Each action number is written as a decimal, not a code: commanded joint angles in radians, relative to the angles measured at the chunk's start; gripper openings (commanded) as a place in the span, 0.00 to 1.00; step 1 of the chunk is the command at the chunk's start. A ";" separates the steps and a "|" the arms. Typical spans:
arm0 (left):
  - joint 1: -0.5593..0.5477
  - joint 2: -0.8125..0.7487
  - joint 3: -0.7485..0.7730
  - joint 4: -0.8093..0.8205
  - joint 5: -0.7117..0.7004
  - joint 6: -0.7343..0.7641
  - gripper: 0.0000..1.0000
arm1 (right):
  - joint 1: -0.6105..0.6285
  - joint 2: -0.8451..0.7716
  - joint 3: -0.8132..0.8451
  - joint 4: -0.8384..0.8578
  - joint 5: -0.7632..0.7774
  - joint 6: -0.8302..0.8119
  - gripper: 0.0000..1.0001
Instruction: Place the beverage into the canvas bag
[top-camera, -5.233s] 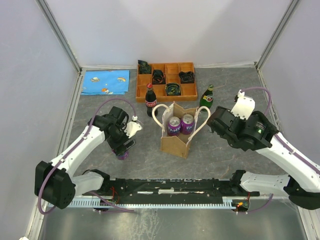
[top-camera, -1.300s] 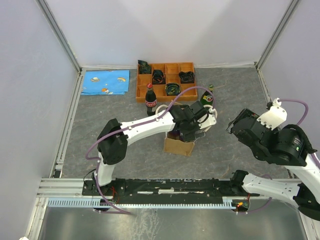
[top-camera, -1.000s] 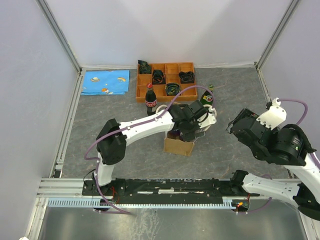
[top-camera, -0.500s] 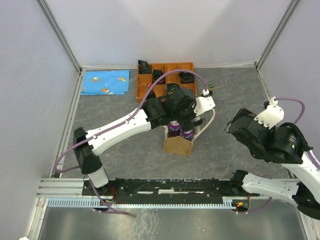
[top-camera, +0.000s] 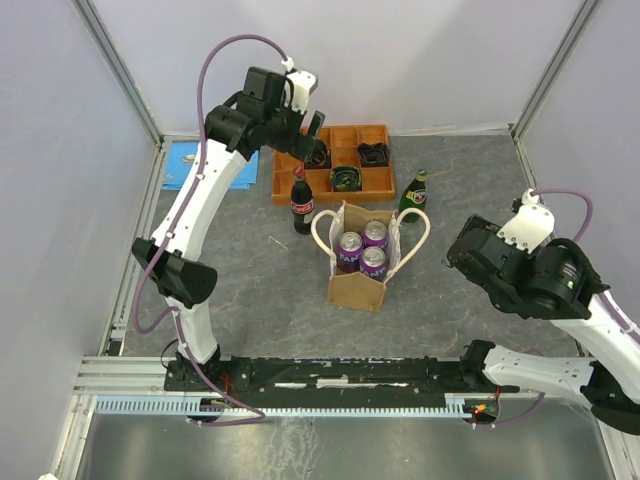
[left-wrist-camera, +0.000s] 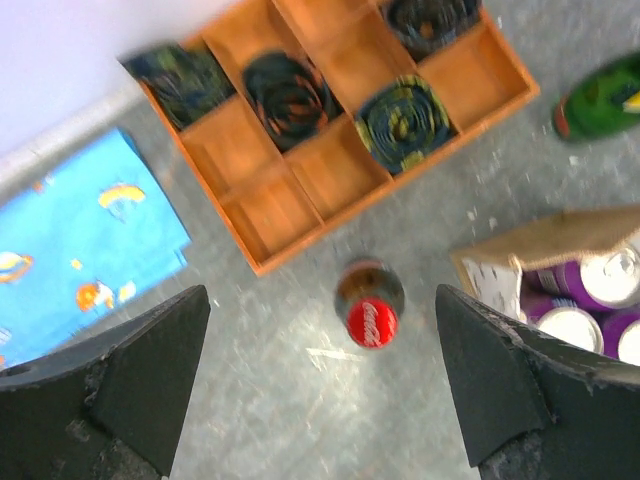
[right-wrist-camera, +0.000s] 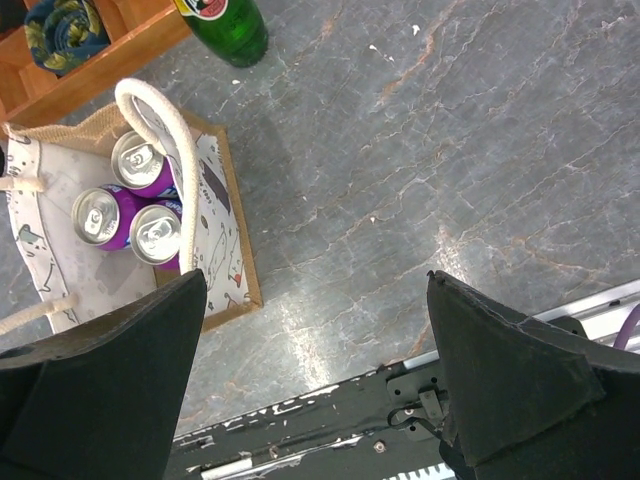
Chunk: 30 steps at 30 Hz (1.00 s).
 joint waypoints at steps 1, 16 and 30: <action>-0.008 0.001 -0.062 -0.155 0.091 -0.084 0.99 | -0.002 0.026 0.010 -0.010 -0.007 -0.033 0.99; 0.025 -0.007 -0.194 -0.120 0.109 -0.109 0.94 | 0.000 0.030 -0.017 0.038 -0.034 -0.043 0.99; 0.022 -0.505 -1.138 0.976 0.024 -0.173 0.99 | 0.000 0.055 0.003 -0.003 -0.046 -0.045 0.99</action>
